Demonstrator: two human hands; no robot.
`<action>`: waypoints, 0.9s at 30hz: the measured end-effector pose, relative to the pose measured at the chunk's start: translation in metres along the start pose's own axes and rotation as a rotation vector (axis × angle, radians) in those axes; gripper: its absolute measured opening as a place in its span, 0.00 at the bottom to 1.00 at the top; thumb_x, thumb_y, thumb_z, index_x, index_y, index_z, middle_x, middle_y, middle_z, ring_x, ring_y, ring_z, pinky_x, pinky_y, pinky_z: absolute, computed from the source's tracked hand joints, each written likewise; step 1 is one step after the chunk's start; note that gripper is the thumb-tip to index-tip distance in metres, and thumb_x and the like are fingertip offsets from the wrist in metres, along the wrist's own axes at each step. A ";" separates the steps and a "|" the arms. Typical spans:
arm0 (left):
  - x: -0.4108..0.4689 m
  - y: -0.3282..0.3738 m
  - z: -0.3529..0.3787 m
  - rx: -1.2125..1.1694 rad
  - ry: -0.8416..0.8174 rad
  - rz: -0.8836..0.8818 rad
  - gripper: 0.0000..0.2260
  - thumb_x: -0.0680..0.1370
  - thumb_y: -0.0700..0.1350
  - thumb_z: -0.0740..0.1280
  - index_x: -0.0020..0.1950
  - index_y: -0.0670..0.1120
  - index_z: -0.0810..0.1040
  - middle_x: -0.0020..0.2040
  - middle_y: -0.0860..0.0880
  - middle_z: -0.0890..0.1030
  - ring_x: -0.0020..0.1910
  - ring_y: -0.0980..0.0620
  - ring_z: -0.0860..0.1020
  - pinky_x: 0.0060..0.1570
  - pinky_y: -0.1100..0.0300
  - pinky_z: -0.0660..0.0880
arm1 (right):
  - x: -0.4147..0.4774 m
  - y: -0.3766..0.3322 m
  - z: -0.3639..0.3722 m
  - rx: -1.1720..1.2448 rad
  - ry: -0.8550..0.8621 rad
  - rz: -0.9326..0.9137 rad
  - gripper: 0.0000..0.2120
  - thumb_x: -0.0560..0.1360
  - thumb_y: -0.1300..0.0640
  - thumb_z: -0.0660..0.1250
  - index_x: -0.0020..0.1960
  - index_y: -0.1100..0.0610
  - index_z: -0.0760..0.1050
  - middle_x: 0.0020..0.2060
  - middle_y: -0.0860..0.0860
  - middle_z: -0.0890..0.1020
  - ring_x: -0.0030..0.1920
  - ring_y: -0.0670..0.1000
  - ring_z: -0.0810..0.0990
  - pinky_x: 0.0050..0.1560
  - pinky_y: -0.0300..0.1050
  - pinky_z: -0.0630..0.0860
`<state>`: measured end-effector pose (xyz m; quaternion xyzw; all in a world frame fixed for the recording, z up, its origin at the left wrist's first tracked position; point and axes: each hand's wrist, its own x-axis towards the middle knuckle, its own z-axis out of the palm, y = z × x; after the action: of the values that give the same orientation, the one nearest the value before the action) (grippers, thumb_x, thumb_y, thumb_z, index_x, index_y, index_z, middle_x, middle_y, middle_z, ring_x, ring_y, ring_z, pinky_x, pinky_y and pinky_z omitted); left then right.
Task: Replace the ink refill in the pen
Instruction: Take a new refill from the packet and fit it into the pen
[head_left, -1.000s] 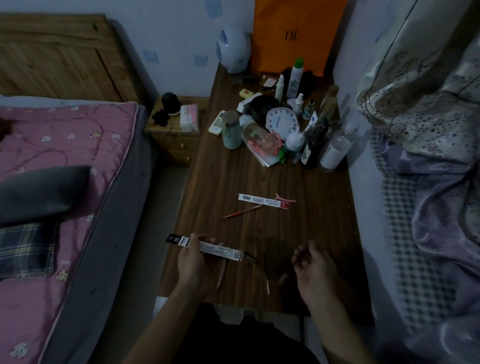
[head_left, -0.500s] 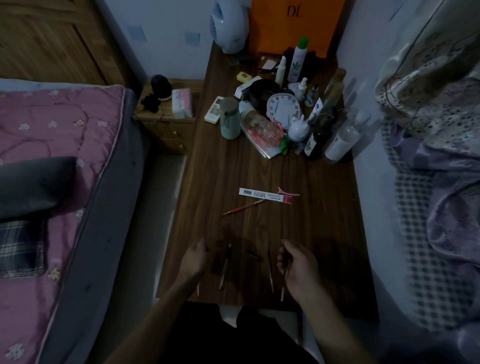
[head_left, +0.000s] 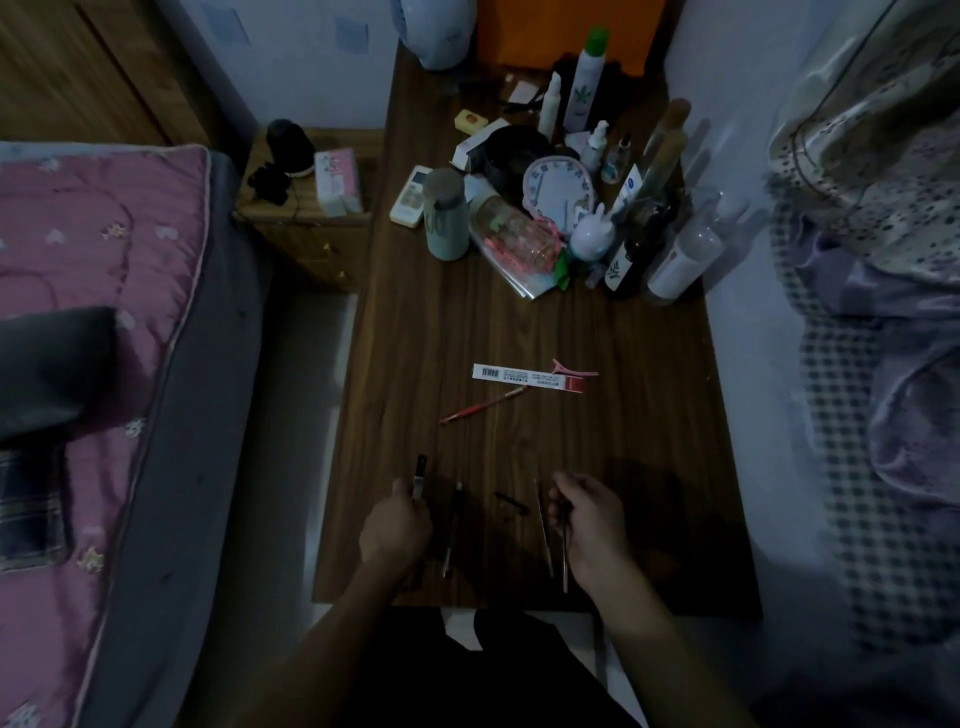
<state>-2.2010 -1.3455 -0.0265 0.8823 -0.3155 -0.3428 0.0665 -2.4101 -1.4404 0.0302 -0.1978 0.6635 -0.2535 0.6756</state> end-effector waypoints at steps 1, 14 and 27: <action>-0.001 -0.001 0.000 0.024 -0.002 0.009 0.13 0.79 0.56 0.59 0.55 0.48 0.71 0.48 0.44 0.83 0.42 0.44 0.81 0.37 0.55 0.72 | -0.001 0.000 0.001 0.002 -0.008 -0.002 0.04 0.78 0.60 0.69 0.46 0.58 0.82 0.34 0.51 0.82 0.32 0.48 0.79 0.34 0.43 0.75; -0.018 -0.018 -0.018 0.049 0.122 0.046 0.18 0.72 0.58 0.70 0.55 0.50 0.73 0.54 0.46 0.77 0.50 0.44 0.79 0.40 0.56 0.70 | -0.019 -0.003 0.007 0.010 -0.110 -0.056 0.04 0.79 0.63 0.67 0.51 0.61 0.80 0.39 0.56 0.83 0.40 0.55 0.82 0.42 0.48 0.77; -0.092 0.070 -0.015 -0.325 -0.128 0.467 0.08 0.80 0.55 0.62 0.50 0.56 0.80 0.45 0.60 0.83 0.44 0.65 0.80 0.38 0.76 0.70 | -0.023 0.001 0.002 -0.104 -0.155 -0.094 0.02 0.76 0.59 0.72 0.47 0.57 0.83 0.49 0.60 0.84 0.50 0.60 0.84 0.46 0.53 0.80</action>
<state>-2.2796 -1.3468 0.0602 0.7401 -0.4546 -0.4193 0.2643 -2.4081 -1.4257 0.0474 -0.2824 0.6117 -0.2339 0.7010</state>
